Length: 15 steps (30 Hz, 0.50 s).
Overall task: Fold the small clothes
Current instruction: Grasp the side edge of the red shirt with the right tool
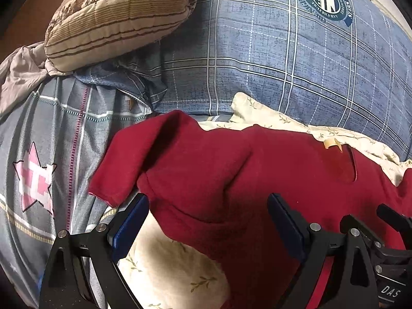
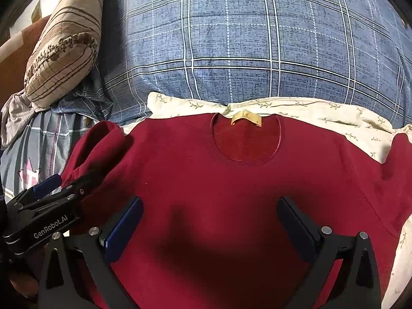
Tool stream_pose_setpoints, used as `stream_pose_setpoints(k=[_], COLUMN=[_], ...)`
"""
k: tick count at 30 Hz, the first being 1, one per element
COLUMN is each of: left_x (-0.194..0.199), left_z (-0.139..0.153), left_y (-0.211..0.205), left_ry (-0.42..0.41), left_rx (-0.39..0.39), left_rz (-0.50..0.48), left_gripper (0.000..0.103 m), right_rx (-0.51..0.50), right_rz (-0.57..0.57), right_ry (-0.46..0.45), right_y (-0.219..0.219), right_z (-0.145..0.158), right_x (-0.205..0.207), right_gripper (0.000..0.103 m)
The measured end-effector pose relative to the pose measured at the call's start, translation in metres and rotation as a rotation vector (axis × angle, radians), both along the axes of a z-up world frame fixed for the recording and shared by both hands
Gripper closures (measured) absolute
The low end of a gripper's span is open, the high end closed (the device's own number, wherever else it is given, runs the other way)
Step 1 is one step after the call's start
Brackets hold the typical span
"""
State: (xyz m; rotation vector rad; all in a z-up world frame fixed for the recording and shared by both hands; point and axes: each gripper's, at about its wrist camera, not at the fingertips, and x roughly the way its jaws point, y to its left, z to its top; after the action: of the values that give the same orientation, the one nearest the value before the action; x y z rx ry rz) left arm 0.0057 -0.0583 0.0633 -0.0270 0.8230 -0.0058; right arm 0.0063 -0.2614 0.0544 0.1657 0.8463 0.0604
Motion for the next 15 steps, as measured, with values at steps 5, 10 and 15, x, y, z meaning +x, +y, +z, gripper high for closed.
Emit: stream_pose_setpoints(k=[5, 10, 15], left_x=[0.003, 0.003, 0.002], left_z=[0.004, 0.012, 0.015], left_y=[0.022, 0.063, 0.094], left_ry=[-0.001, -0.011, -0.015], left_rx=[-0.007, -0.006, 0.043], left_rz=[0.040, 0.147, 0.268], left_gripper=[0.010, 0.010, 0.010], right_rx=[0.018, 0.051, 0.121], right_rz=[0.025, 0.121, 0.267], right_ry=[-0.008, -0.053, -0.058], right_y=[0.006, 0.028, 0.065], right_z=[0.001, 0.009, 0.008], right_x=[0.002, 0.006, 0.023], right_gripper=[0.001, 0.003, 0.019])
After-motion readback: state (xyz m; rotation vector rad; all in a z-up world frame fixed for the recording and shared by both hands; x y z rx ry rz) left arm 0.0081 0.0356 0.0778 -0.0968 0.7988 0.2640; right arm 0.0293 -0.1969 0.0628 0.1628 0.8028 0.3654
